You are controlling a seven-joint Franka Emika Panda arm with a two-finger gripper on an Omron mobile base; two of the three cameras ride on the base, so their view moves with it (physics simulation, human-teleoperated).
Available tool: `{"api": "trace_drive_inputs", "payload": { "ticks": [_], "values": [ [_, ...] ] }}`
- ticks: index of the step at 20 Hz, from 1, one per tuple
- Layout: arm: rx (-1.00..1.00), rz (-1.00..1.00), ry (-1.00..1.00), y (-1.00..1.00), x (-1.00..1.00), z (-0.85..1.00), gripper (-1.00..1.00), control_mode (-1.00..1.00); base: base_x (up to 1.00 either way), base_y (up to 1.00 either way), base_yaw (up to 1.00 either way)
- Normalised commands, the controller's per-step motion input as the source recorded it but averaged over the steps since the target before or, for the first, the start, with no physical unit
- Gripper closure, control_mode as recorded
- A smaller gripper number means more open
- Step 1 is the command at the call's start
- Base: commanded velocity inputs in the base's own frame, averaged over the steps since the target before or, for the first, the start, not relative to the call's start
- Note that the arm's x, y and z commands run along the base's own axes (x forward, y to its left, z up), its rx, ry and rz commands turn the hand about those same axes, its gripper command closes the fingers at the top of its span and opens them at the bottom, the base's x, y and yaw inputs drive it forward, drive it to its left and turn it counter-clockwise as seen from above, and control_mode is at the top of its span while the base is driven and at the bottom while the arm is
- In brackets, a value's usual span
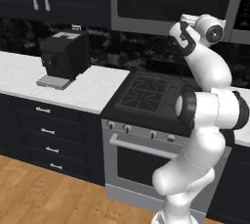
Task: Pick the eggplant from the sink and place it in the bowl. Then pick the bowl and place it in the microwave. Then close the microwave door and press the start button.
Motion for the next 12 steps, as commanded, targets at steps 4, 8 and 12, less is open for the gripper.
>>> {"api": "trace_drive_inputs", "payload": {
  "ticks": [4,8,12],
  "values": [
    [0.05,0.00,0.00,0.00,-1.00,0.69,-1.00,-1.00,0.00,0.00,0.00],
    [0.01,0.00,0.05,0.00,-1.00,0.55,-1.00,-1.00,0.00,0.00,0.00],
    [0.00,0.00,0.17,0.02,-0.96,0.39,-1.00,-1.00,0.00,0.00,0.00]
  ]
}}
